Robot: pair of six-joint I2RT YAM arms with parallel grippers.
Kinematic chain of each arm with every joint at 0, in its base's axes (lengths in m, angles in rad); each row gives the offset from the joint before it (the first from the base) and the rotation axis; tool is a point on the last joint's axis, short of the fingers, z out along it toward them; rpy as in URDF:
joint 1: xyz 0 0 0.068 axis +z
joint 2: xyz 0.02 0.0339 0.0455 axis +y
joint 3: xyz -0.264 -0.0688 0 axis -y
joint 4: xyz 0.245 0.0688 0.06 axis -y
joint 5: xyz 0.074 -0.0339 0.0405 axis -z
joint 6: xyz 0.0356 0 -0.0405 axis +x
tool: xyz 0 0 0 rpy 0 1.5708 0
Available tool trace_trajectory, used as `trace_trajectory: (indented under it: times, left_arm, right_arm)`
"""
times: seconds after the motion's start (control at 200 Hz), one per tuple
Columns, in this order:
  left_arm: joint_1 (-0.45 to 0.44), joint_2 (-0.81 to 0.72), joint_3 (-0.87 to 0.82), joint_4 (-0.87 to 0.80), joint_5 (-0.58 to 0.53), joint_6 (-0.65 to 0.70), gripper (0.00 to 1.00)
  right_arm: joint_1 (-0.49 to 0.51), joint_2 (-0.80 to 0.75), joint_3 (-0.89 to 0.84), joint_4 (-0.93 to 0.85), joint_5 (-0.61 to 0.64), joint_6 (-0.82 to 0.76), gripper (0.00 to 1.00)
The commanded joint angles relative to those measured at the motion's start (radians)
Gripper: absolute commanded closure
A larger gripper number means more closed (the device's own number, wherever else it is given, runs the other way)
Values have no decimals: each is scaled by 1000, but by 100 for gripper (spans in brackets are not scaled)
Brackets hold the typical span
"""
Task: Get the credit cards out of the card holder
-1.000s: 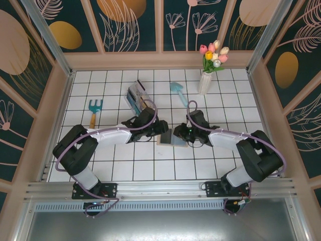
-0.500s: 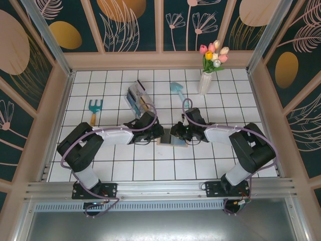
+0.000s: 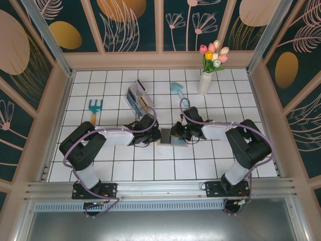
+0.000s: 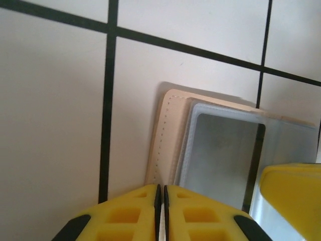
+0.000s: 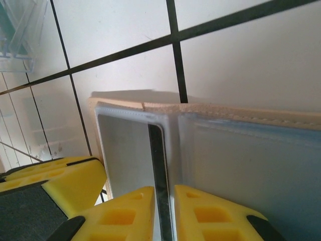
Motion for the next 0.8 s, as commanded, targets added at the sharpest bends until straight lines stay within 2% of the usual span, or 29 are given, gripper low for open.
trace_trajectory:
  times: [0.0,0.265,0.49,0.796]
  left_arm:
    - [-5,15,-30,-2,-16,-22,88]
    - [-5,20,-56,0,-11,-28,89]
    - [-5,21,-51,-6,-10,-20,90]
    - [-5,15,-44,-14,-10,-6,92]
  right_arm:
    - [-3,22,27,-49,16,-36,80]
    - [-1,56,37,-62,1,-66,77]
    - [-1,64,26,-18,-42,-67,80]
    - [-1,30,11,29,-80,-83,88]
